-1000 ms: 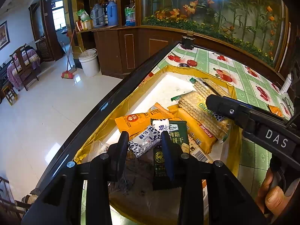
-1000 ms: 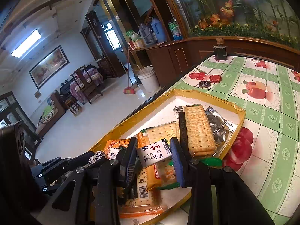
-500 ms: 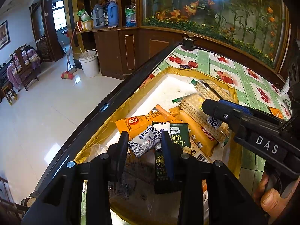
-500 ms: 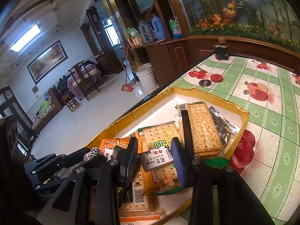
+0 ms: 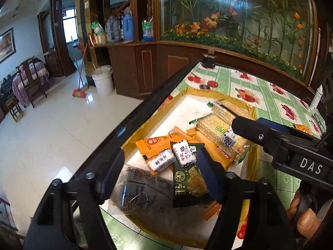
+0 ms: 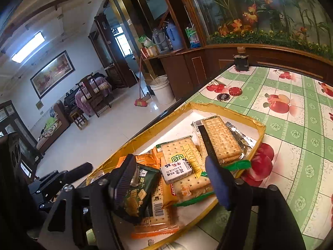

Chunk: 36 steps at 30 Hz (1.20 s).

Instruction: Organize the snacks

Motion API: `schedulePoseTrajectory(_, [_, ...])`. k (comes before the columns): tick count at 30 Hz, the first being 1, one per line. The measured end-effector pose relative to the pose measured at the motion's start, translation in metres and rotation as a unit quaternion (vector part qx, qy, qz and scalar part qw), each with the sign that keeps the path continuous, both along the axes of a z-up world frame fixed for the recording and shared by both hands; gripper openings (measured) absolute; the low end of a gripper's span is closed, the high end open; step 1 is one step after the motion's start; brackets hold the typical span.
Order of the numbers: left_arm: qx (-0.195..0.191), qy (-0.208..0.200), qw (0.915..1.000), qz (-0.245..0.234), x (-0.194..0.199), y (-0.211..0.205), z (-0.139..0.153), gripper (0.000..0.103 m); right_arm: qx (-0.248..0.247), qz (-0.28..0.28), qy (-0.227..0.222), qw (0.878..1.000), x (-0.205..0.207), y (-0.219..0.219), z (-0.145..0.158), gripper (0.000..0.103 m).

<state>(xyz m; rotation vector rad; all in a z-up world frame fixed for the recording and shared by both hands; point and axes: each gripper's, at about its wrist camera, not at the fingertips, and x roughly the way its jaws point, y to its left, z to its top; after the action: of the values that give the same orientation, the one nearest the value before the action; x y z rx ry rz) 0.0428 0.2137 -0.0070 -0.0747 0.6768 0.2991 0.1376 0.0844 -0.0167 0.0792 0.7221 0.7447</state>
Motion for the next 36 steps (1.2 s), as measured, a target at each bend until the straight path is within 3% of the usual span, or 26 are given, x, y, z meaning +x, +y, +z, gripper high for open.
schedulePoseTrajectory(3, [0.01, -0.009, 0.9999, 0.006, -0.006, -0.003, 0.008, 0.08, 0.008, -0.005, -0.004, 1.0, -0.009, -0.009, 0.008, 0.086])
schedulePoseTrajectory(15, [0.015, -0.046, 0.9986, 0.023, -0.043, -0.02, 0.033, 0.084, 0.018, -0.015, -0.022, 0.999, -0.054, -0.053, 0.024, 0.093])
schedulePoseTrajectory(21, [0.025, -0.061, 0.9977, 0.015, -0.065, -0.037, 0.043, 0.084, 0.0, -0.018, -0.046, 0.999, -0.08, -0.071, 0.03, 0.097])
schedulePoseTrajectory(36, [-0.013, -0.05, 0.9987, 0.002, -0.109, -0.027, 0.038, 0.084, -0.092, -0.007, -0.121, 0.988, -0.137, -0.062, 0.04, 0.097])
